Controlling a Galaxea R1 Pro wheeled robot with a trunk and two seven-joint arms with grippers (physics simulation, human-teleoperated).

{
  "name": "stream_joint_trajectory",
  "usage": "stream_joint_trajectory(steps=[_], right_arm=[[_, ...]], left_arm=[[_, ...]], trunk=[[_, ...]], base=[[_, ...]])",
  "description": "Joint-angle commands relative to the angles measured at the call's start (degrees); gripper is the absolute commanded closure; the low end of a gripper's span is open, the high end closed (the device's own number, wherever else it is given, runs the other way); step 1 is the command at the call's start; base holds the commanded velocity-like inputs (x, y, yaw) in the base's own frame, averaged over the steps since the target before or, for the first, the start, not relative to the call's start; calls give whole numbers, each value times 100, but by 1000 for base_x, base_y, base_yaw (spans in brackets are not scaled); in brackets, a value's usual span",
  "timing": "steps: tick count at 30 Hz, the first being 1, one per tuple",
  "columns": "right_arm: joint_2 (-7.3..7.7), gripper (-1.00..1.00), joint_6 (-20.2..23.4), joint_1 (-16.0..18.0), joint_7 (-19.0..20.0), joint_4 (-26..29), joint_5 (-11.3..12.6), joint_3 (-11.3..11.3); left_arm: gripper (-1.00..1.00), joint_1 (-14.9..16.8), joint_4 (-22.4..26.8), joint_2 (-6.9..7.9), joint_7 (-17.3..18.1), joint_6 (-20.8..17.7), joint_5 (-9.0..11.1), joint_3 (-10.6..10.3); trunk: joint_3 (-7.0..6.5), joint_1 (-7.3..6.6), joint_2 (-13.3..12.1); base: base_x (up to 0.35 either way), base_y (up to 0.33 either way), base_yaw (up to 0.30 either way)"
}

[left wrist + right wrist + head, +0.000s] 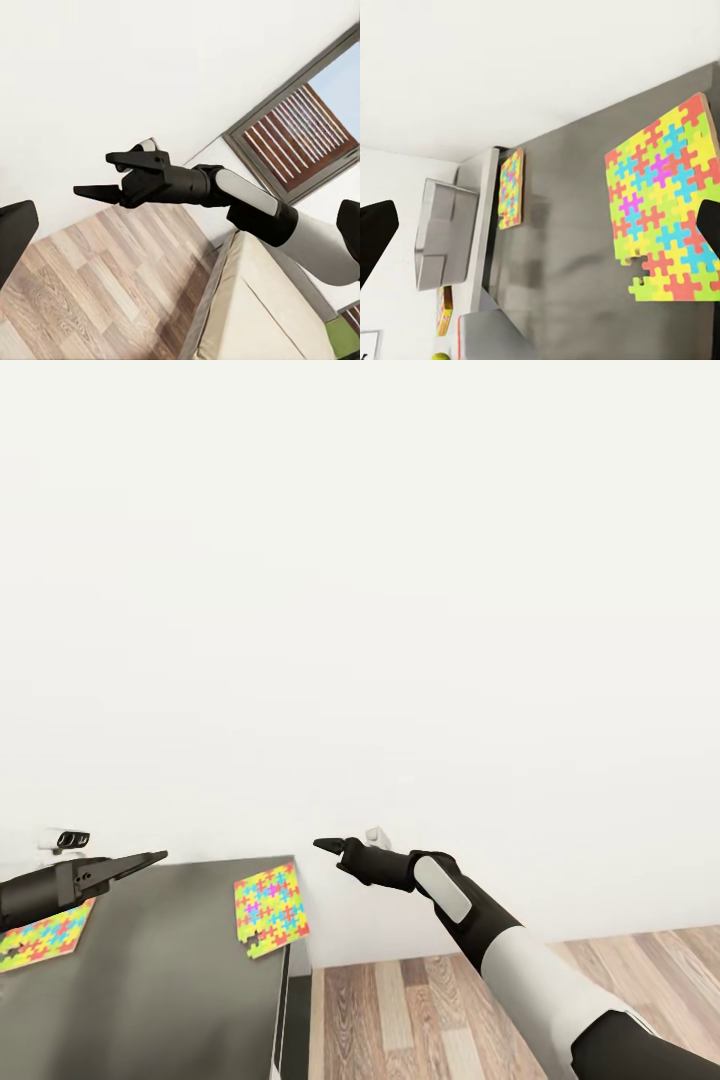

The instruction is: Put all the toys in the child's room - the three board games (two on the bed and one on the table), the two jigsaw puzzles on the table, and the tennis ball on the table - inside the toy box on the table in the child's room.

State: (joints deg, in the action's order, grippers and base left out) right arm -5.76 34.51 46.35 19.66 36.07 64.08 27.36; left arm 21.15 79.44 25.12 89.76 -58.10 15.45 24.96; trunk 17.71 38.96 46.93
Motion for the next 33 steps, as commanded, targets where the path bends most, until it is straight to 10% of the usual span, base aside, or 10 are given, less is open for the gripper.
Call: stream_joint_trajectory(steps=[1,33], right_arm=[[0,-100,12,6,12,-5,8,6],[2,-100,3,6,11,-12,9,6]], left_arm=[[-100,3,1,1,24,-61,-7,0],[-100,3,1,1,24,-61,-4,0]], trunk=[[-2,1,6],[-308,1,6]], base=[[-15,0,0],[-84,0,0]])
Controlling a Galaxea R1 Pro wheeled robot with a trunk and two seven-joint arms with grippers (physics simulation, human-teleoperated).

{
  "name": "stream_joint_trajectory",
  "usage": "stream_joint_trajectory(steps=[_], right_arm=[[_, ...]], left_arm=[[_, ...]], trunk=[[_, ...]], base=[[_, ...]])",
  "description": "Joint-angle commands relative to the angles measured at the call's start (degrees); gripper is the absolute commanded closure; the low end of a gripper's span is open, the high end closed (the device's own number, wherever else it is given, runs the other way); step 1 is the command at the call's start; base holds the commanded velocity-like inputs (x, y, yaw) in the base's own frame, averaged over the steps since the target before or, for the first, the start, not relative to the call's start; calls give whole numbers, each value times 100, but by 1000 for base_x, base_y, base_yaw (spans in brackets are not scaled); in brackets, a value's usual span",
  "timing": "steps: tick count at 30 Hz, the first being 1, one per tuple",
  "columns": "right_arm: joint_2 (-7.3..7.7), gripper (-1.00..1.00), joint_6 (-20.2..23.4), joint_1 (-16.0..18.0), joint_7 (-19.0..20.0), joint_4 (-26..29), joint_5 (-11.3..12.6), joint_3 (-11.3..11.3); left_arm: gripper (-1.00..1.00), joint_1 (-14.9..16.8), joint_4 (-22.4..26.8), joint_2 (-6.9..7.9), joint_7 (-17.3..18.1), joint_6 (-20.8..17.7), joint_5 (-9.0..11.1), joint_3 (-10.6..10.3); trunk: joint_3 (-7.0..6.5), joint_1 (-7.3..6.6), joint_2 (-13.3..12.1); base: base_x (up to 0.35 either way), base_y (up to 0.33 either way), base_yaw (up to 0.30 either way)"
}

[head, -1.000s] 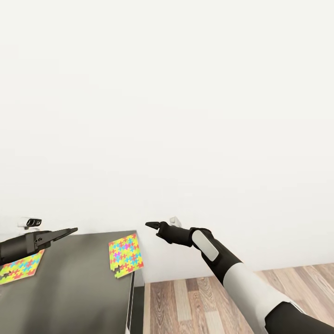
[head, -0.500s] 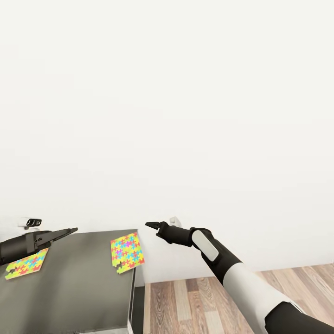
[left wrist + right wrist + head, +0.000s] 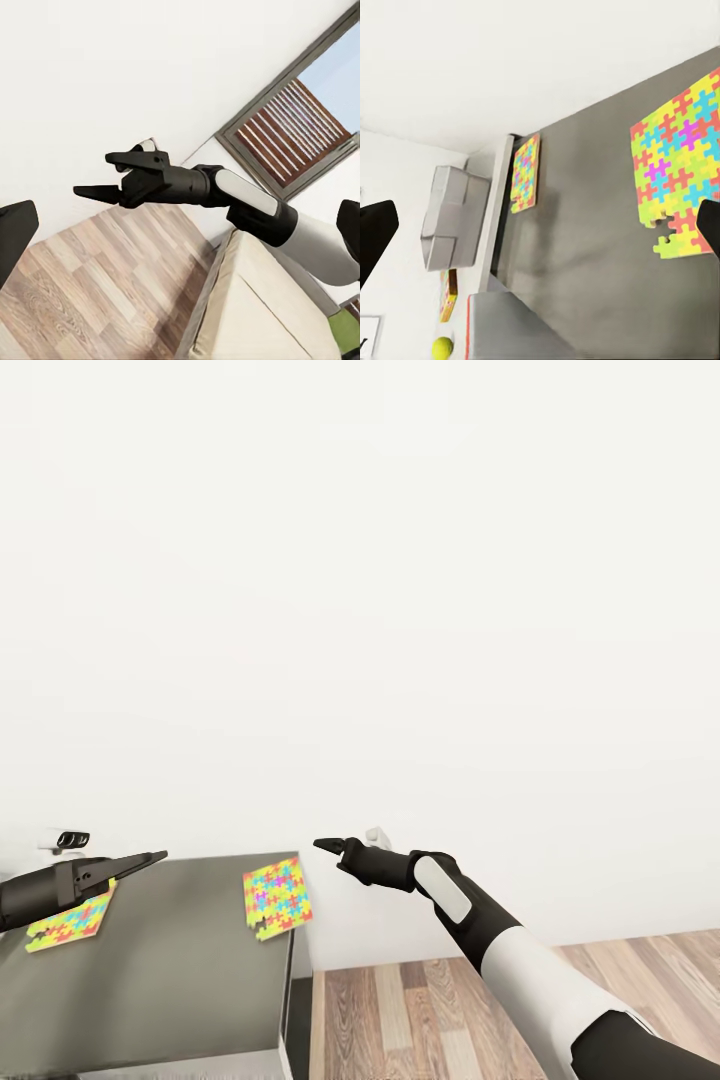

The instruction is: Put all the toys in the child's room - the three board games (two on the bed and one on the table), the two jigsaw puzzles on the table, and the tennis ball on the table - inside the toy box on the table in the child's room.

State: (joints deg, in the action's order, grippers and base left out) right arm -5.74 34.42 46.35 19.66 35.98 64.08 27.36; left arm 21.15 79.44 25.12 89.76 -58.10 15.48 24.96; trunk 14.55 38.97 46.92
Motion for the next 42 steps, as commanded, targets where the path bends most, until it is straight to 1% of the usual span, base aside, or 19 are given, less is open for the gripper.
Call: stream_joint_trajectory(steps=[1,10,42], right_arm=[[1,-100,12,6,12,-3,10,7],[3,-100,3,6,12,-3,13,7],[3,-100,-21,6,64,-3,16,-2]], left_arm=[[-100,3,1,1,24,-61,-8,0],[-100,3,1,1,24,-61,-8,0],[-100,3,-17,1,24,-61,-1,17]], trunk=[[-2,-1,6],[-88,-1,6],[-393,-1,6]], base=[[-143,0,0],[-53,0,0],[-2,0,0]])
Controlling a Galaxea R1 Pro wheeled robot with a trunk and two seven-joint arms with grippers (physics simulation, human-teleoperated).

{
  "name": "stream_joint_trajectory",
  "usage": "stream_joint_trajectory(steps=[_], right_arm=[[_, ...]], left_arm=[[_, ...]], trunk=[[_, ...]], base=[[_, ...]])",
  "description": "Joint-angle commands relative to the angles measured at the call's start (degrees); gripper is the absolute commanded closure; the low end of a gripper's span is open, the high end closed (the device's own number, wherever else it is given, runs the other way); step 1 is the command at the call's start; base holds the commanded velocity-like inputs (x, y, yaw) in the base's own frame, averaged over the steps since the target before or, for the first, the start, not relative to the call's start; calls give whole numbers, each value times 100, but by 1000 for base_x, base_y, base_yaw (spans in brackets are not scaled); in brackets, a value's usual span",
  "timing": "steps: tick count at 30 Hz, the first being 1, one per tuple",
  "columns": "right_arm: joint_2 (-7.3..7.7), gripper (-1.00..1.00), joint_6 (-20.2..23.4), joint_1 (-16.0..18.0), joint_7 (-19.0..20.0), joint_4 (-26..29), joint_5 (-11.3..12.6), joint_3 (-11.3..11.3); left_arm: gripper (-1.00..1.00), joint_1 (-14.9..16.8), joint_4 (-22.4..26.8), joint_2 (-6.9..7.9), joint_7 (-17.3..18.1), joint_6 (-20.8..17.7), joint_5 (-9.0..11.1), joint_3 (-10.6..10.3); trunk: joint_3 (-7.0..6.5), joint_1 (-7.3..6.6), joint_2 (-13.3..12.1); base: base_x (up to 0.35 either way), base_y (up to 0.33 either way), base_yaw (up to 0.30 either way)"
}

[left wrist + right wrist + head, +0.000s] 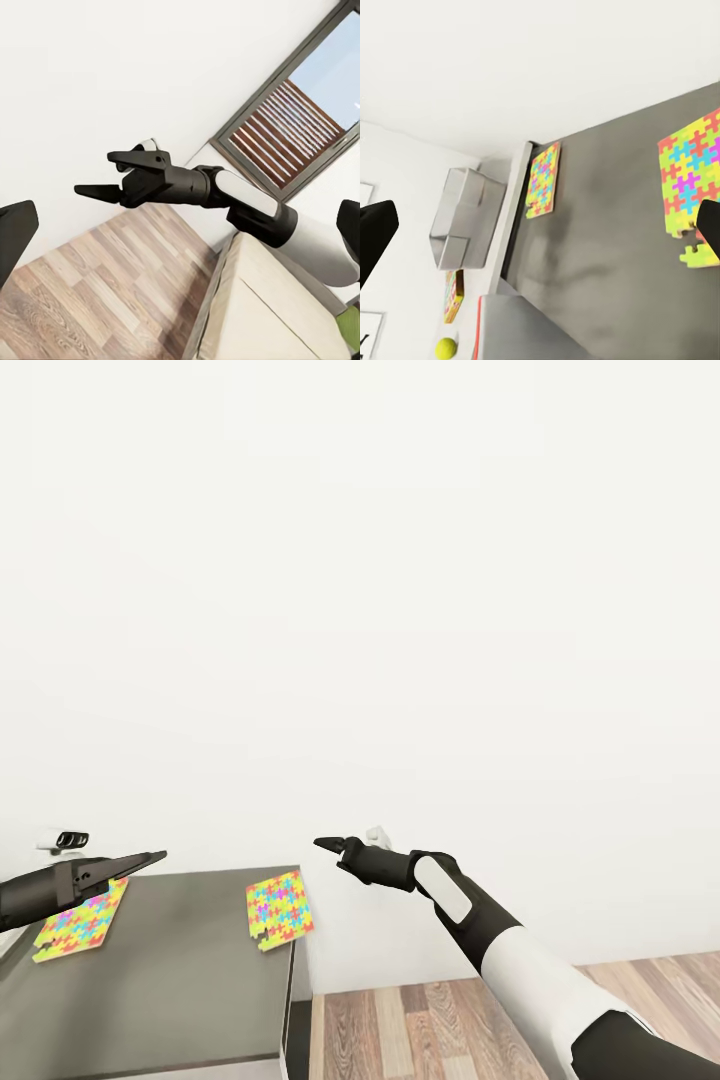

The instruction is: Put all the toys in the child's room - the three board games (two on the bed and one on the table), the two jigsaw puzzles on the table, and the tennis ball on the table - inside the toy box on the table in the child's room.

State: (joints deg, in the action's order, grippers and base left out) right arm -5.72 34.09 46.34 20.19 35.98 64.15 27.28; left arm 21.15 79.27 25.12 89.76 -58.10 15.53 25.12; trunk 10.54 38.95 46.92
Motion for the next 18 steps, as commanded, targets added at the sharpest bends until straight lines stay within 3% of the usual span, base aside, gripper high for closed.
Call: stream_joint_trajectory(steps=[1,8,18], right_arm=[[4,-100,12,6,11,-4,8,6],[12,-100,12,6,11,-4,3,1],[18,-100,10,6,11,-4,2,-97]], left_arm=[[-100,4,1,2,24,-61,-6,4],[-100,4,1,2,24,-61,-6,16],[-100,4,1,2,24,-61,-6,19]], trunk=[[-1,1,6],[-68,1,6],[18,221,408]], base=[[0,0,0],[0,0,0],[0,0,0]])
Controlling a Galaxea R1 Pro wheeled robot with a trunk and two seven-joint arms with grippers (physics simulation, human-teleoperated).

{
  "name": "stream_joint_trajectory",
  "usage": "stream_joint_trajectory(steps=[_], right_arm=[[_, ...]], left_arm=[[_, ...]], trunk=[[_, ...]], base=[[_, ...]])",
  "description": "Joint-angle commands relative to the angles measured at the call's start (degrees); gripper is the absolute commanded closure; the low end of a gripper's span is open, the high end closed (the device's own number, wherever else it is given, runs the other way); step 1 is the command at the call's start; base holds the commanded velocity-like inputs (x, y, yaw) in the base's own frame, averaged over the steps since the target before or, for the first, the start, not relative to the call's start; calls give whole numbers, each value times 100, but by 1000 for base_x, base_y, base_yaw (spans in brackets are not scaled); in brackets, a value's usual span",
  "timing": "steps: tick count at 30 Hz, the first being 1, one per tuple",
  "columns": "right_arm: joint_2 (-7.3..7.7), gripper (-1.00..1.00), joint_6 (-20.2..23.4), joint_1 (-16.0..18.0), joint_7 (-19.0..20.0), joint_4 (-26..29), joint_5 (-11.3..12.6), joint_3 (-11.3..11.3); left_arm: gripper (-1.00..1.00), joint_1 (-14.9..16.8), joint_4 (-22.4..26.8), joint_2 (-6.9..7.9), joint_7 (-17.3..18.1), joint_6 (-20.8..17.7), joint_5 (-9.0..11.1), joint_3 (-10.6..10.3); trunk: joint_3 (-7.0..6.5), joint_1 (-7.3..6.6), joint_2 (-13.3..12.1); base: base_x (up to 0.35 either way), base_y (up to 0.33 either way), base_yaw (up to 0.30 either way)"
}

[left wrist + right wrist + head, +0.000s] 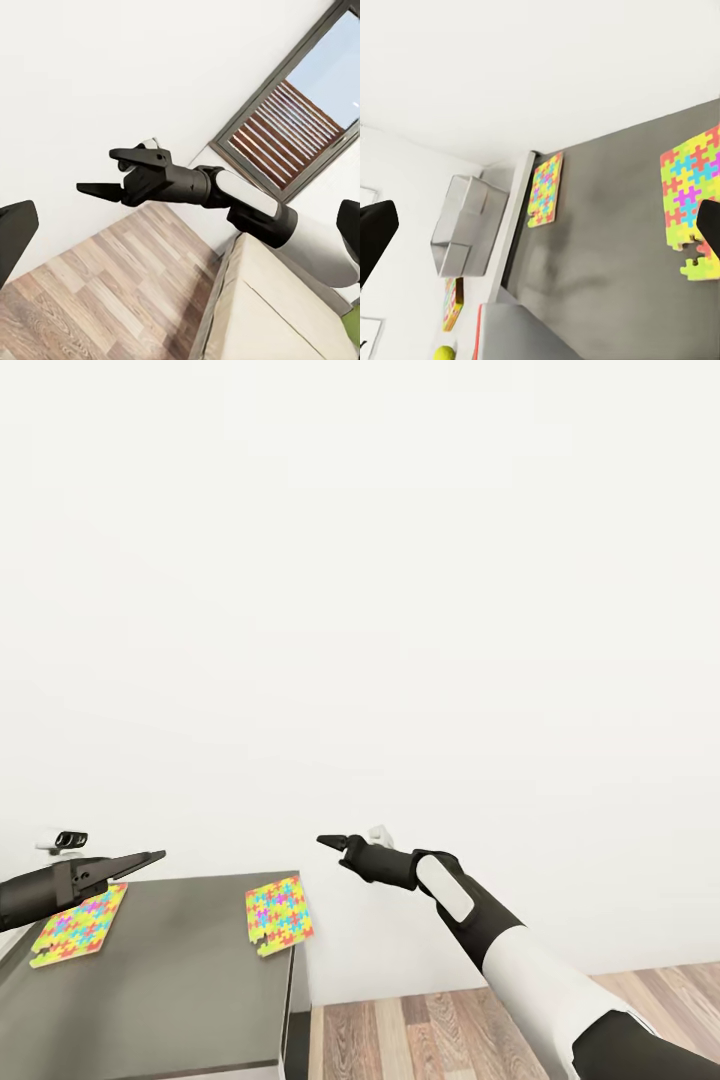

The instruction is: Put all the toys in the child's room - the three board games (two on the bed and one on the table), the two jigsaw puzzles on the table, and the tennis ball on the table - inside the toy box on the table in the child's room.

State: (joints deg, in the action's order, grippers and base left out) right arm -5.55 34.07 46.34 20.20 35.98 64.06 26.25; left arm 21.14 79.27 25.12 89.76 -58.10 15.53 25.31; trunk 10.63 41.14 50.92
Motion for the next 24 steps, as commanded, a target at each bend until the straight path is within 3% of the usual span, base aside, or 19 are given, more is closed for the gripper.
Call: stream_joint_trajectory(steps=[1,24], right_arm=[[1,-100,13,6,11,-3,11,-13],[-16,-100,4,6,-13,-24,-15,-101]], left_arm=[[-100,4,1,2,25,-61,-6,0],[-100,4,1,2,25,-61,-7,1]], trunk=[[18,24,48],[288,529,970]], base=[[0,0,0],[0,0,0]])
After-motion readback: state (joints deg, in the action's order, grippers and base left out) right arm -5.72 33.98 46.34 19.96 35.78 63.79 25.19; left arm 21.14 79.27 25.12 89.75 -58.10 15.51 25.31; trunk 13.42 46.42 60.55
